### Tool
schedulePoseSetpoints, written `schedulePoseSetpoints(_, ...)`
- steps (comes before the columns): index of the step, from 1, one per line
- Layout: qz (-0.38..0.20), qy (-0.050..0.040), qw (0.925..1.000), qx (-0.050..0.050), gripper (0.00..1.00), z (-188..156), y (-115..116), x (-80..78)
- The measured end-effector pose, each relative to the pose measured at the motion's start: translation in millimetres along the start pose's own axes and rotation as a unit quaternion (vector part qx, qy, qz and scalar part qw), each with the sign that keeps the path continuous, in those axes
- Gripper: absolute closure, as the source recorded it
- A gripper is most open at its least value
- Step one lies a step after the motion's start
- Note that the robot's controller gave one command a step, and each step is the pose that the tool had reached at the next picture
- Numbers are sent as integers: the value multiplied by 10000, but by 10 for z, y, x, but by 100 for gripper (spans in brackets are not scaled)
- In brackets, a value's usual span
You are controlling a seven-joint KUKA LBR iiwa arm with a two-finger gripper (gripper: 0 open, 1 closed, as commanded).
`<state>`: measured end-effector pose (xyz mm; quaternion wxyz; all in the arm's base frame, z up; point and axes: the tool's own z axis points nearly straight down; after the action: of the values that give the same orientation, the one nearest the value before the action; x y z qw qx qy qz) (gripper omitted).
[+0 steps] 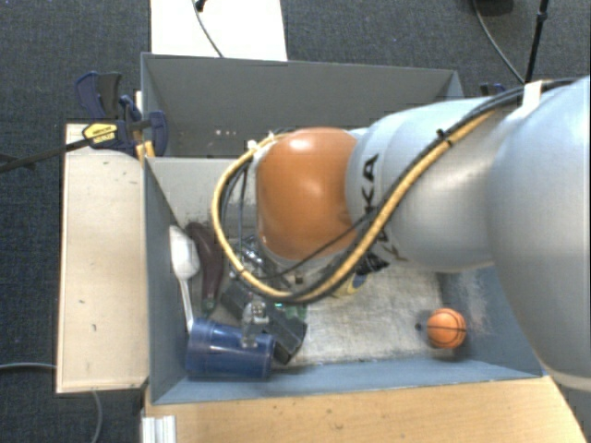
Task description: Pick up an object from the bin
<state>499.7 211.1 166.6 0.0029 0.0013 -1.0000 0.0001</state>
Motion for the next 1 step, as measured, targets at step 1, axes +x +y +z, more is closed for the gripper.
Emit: schedulePoseSetpoints(1,9,-16,10000,-4,0,-20,-4,-7)
